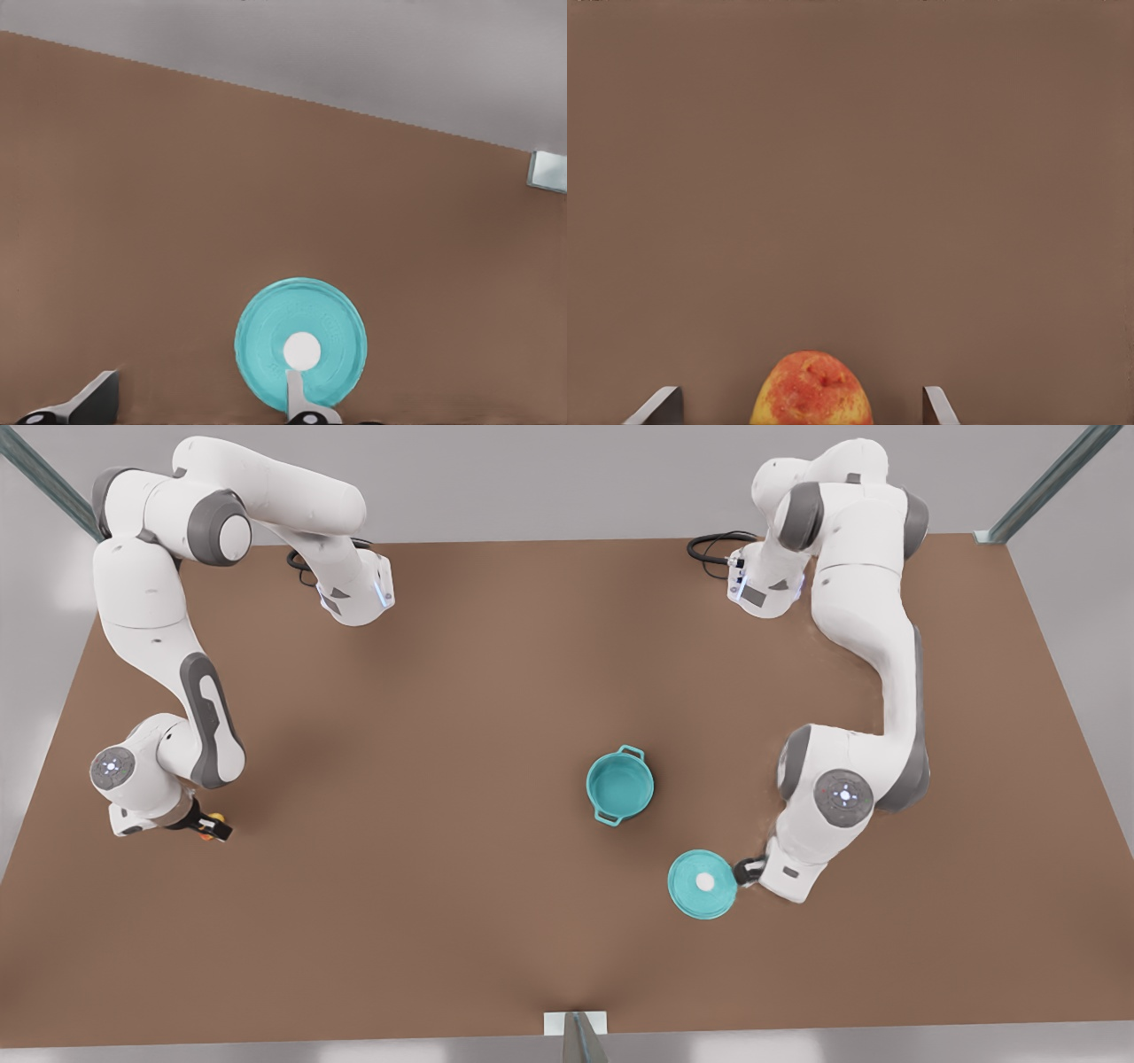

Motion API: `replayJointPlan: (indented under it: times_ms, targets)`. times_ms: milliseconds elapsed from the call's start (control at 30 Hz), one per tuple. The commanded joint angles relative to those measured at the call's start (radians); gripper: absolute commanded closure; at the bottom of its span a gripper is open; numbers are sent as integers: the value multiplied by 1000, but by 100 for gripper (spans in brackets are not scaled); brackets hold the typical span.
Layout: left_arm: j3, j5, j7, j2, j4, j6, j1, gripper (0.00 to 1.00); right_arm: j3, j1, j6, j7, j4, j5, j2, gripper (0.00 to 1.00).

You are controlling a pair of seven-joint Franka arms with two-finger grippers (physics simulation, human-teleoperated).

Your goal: Open the pot lid and put the potato into the pot

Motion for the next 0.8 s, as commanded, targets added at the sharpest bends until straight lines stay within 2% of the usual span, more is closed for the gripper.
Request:
replayJointPlan:
  times_ms: [0, 33, 67, 167, 200, 233, 267, 400, 433, 467, 767]
  targets:
    - [9, -121, 552, -378, -501, 36, 53, 0, 0, -1, 28, -22, 1, 2, 0, 0]
    - [-14, -114, 552, -375, -401, -60, 41, 0, 0, -1, 28, -26, 1, 2, 1, 0]
    - [-17, -115, 485, -302, -212, -251, 41, 0, 0, -1, 28, -26, 1, 2, 1, 3]
    - [-20, -62, 390, -286, -201, -326, 52, 0, 0, -1, 31, -26, 1, 5, 1, 7]
    - [-13, -68, 442, -289, -194, -398, 93, 0, 0, 1, 31, -26, 1, 8, 3, 9]
    - [-11, -17, 509, -280, -180, -395, 113, 0, 0, 1, 31, -24, 1, 9, 3, 10]
    - [-13, -59, 520, -262, -116, -403, 164, 0, 0, 1, 33, -24, 1, 9, 3, 11]
    - [-42, -65, 505, -323, -94, -521, 153, 0, 1, 2, 60, -13, 1, 9, 26, 12]
    - [-68, -77, 377, -325, -102, -526, 151, 0, 1, 2, 60, -13, 1, 9, 26, 16]
    - [-69, -92, 359, -315, -116, -412, 164, 0, 1, 2, 60, -12, 1, 9, 26, 16]
    - [-80, -97, 353, -260, -102, -414, 115, 0, 1, 4, 51, -12, -11, 11, 13, 19]
